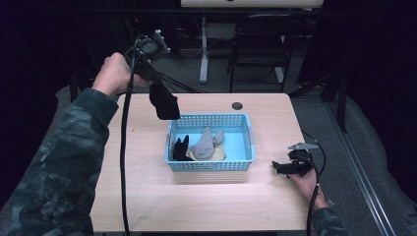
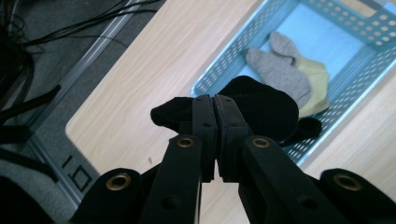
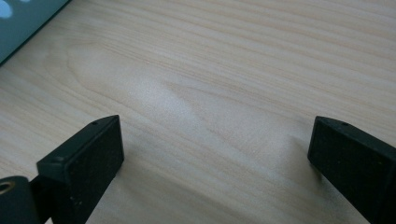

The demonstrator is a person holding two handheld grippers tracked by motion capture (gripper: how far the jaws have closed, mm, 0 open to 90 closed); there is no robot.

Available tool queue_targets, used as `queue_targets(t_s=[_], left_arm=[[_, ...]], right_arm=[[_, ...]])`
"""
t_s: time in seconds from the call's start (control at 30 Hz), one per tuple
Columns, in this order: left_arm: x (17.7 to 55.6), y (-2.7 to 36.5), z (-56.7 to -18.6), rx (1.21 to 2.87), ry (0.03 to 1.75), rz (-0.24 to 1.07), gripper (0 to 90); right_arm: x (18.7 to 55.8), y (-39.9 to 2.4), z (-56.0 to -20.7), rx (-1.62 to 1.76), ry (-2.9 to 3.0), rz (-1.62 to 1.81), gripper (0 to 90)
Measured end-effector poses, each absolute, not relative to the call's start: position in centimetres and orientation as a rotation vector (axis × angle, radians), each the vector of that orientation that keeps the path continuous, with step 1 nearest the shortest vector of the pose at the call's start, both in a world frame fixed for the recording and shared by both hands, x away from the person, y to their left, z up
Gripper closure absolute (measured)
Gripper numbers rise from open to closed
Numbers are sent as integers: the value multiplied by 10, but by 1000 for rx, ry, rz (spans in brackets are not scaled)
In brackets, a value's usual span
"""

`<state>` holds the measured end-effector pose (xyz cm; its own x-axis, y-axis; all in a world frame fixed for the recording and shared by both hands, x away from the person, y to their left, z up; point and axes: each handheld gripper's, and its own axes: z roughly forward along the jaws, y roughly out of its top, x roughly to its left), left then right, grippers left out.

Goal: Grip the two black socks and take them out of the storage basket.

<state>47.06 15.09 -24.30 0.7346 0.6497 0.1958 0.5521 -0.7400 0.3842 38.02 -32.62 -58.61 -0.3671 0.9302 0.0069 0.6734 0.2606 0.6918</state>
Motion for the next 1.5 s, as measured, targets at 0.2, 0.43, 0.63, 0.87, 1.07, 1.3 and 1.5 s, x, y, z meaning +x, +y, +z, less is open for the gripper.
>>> queue_targets(t_s=[0.2, 0.43, 0.63, 0.87, 1.07, 1.3, 1.5], left_arm=[[466, 181, -238, 2591, 1014, 486, 880], [463, 213, -241, 2561, 1103, 484, 880], [462, 234, -255, 2550, 1163, 465, 880], [466, 257, -282, 2539, 1231, 408, 881], [471, 267, -311, 2531, 1276, 351, 880], [478, 271, -342, 2536, 1315, 292, 880], [486, 276, -389, 2532, 1367, 187, 880]], right_arm=[[380, -326, -586, 1456, 2133, 864, 29], [380, -326, -586, 1455, 2130, 865, 30], [380, -326, -586, 1456, 2128, 865, 31], [380, -326, -586, 1457, 2127, 865, 31], [380, -326, -586, 1458, 2126, 864, 31], [380, -326, -586, 1459, 2125, 864, 31], [380, -325, -587, 1464, 2118, 870, 31]])
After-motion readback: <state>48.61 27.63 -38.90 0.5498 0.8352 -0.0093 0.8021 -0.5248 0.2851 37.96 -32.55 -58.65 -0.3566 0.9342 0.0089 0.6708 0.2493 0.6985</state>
